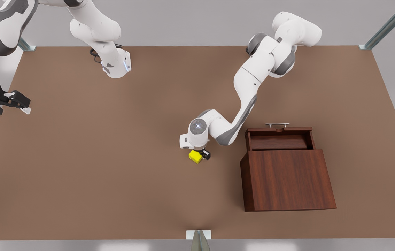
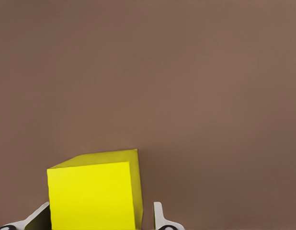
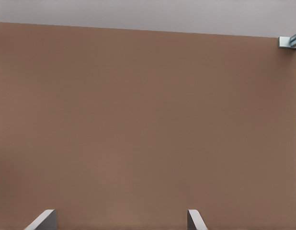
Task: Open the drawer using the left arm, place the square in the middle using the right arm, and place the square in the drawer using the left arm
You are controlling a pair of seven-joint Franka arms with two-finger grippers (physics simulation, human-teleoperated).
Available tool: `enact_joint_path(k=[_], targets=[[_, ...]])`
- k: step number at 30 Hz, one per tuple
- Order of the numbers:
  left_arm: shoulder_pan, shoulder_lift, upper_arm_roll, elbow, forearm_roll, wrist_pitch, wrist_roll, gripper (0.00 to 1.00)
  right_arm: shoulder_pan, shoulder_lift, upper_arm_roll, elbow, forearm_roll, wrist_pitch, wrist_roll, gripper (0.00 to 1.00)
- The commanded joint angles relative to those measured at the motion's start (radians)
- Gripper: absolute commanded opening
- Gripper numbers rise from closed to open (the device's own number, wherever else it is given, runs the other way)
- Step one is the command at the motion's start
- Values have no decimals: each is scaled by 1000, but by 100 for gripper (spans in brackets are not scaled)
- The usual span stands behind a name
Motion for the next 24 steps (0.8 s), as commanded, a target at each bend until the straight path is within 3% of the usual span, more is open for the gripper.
enact_joint_path(k=[1,9,11,24], targets=[[0,4,0,0,1,3,0,100,0,0,0,0,0,0,0,100],[-2,24,0,-2,24,15,0,99,3,-2,0,0,-2,0,1,100],[0,23,0,-2,24,15,0,89,3,-2,0,0,-2,0,1,100],[-2,21,0,-2,45,14,-12,75,0,6,0,-2,0,14,6,100]])
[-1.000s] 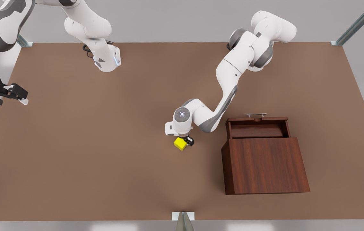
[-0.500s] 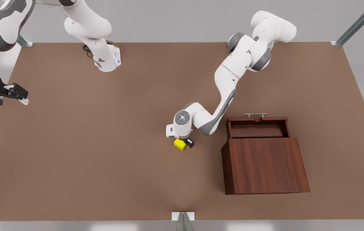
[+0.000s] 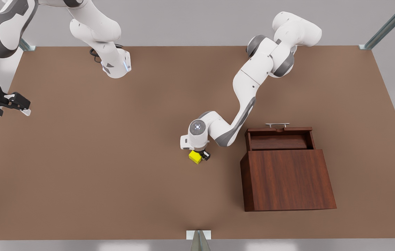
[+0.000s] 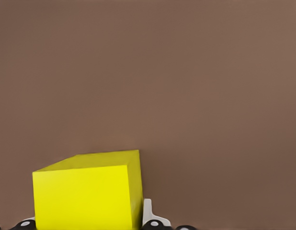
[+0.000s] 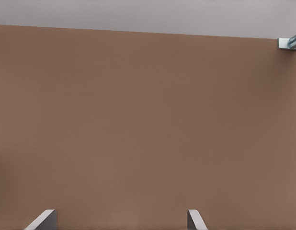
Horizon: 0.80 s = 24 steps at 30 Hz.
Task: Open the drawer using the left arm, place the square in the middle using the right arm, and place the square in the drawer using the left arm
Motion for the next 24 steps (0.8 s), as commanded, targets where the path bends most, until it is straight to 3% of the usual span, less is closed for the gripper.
enact_joint_path(k=[1,14,20,24], targets=[[0,0,0,-1,1,1,0,74,-1,0,0,0,0,0,0,100],[0,-34,2,2,1,-13,-1,72,1,0,0,0,-2,0,0,100],[3,-198,2,-9,-9,-201,-29,74,2,1,0,0,-2,0,0,100],[17,-397,40,-181,-48,-220,-6,75,1,1,0,0,-3,0,0,100]])
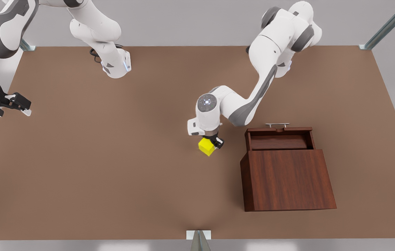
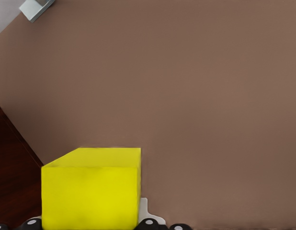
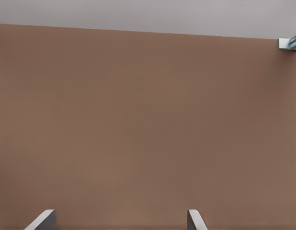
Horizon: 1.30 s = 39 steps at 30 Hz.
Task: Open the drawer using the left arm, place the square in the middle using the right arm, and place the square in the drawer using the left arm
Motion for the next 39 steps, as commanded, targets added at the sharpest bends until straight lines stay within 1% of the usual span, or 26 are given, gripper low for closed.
enact_joint_path(k=[1,3,4,9,13,20,21,24,25,26,27,34,35,37,38,39], targets=[[0,-19,6,-18,-37,0,8,75,0,0,0,0,0,0,0,100],[0,-118,95,-116,-126,-1,123,75,0,0,0,0,0,0,0,100],[0,-172,123,-184,-129,3,166,75,0,0,0,0,0,0,0,100],[0,-304,249,-337,-173,6,421,75,2,3,0,2,0,0,0,100],[-2,-371,333,-422,-184,7,594,74,2,5,0,2,0,2,0,100],[-3,-413,523,-480,-219,7,930,75,2,5,0,2,0,2,0,100],[-5,-440,539,-526,-219,15,956,75,2,5,0,0,0,2,0,100],[-6,-487,582,-580,-218,7,1025,75,2,5,0,2,0,2,0,100],[-8,-494,582,-586,-216,1,1025,75,2,6,0,2,0,2,0,100],[-8,-494,582,-589,-216,0,1025,78,2,5,0,2,0,2,0,100],[-8,-494,582,-595,-216,0,1025,100,3,5,0,2,0,2,0,100],[-8,-493,580,-590,-216,-48,1016,100,3,5,0,0,0,2,0,100],[-10,-490,579,-578,-218,-76,950,100,3,6,0,0,0,2,0,100],[-17,-471,568,-509,-216,-167,544,100,2,6,0,0,0,2,0,100],[-17,-450,568,-448,-218,-204,489,100,3,6,0,2,0,2,0,100],[-17,-433,571,-362,-219,-238,352,100,3,6,0,2,0,2,0,100]])
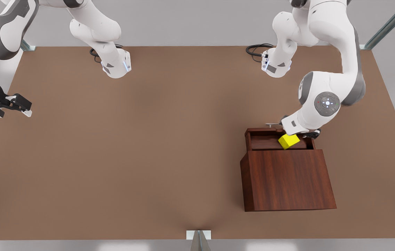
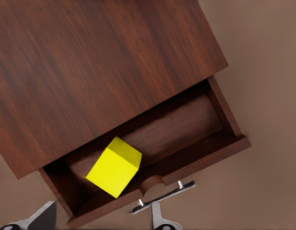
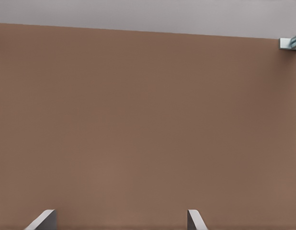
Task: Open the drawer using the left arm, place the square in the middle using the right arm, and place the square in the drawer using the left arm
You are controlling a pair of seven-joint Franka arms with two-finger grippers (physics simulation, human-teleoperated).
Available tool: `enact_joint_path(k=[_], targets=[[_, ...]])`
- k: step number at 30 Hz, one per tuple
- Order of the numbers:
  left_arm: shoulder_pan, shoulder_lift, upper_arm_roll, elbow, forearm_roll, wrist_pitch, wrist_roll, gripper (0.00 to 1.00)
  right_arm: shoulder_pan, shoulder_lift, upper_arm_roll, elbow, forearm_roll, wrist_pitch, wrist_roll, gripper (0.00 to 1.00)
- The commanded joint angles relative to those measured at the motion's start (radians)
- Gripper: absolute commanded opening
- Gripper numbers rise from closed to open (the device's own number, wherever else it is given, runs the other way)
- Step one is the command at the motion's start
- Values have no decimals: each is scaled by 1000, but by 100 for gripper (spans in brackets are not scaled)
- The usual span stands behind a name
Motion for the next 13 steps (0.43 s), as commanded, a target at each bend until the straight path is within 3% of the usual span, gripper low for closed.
enact_joint_path(k=[1,4,5,6,8,10,13], targets=[[1,5,1,25,1,0,-73,100,0,0,0,0,0,0,0,100],[12,4,-2,150,6,-1,-247,100,0,0,0,0,0,0,0,100],[122,-9,-96,154,6,-3,-285,100,0,0,0,0,0,0,0,100],[298,-10,-299,189,32,-10,-314,100,0,0,0,0,0,0,0,100],[479,-10,-483,200,87,0,-319,100,0,0,0,0,0,0,0,100],[529,2,-539,194,110,35,-313,100,0,0,0,0,0,0,0,100],[529,7,-539,186,121,54,-313,100,0,0,0,0,0,0,0,100]])
